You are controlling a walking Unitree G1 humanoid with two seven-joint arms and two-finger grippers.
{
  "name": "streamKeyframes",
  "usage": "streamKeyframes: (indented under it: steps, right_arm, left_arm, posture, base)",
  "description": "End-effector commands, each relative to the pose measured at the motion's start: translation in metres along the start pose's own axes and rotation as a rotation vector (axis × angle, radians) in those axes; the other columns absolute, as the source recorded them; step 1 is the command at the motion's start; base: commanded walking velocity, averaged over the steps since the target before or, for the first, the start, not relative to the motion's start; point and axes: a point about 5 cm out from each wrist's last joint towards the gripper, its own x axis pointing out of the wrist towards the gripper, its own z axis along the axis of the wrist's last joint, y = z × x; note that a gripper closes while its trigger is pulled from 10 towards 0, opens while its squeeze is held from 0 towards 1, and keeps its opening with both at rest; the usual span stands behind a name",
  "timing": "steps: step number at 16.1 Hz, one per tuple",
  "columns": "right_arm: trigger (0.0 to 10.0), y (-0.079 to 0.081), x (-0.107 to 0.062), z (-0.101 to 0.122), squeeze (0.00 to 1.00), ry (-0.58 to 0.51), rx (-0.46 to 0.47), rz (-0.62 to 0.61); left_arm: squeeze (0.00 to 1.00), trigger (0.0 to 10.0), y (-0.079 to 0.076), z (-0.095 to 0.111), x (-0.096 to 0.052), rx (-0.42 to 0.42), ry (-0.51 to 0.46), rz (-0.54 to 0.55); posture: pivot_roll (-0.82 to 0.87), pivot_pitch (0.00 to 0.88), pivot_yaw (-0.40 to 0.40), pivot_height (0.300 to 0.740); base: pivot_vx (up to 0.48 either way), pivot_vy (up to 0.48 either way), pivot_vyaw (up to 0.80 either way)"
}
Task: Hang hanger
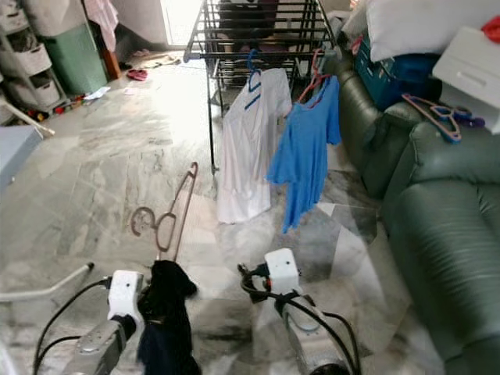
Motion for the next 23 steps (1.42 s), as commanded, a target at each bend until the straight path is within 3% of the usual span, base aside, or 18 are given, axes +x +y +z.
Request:
streamKeyframes:
  steps: [1,7,18,23]
  right_arm:
    - [10.0,0.002,0.002,0.003,0.00,-0.014,0.010,-0.005]
    - [10.0,0.003,0.001,0.003,0.00,-0.015,0.011,-0.006]
    - [10.0,0.004,0.001,0.001,0.00,-0.010,0.012,-0.009]
    - [10.0,-0.006,-0.001,-0.003,0.00,0.016,0.003,-0.009]
  left_arm:
    - [0.00,10.0,0.004,0.006,0.000,0.021,-0.022,0.003]
    - [0.00,10.0,0.002,0.004,0.000,0.025,-0.016,-0.004]
    - [0.00,10.0,-0.003,0.000,-0.003,0.052,-0.021,-0.053]
    - [0.00,10.0,-0.002,0.020,0.001,0.131,-0.076,-0.144]
  posture:
    - [-0.12,0.000,0.045,0.740]
    - [-0.12,0.000,0.046,0.740]
    - [-0.12,0.000,0.053,0.740]
    - [-0.11,0.000,0.062,0.740]
  base:
    - [0.000,0.431,0.00]
    - [0.000,0.472,0.00]
    - [0.000,0.000,0.00]
    - [0.000,0.000,0.00]
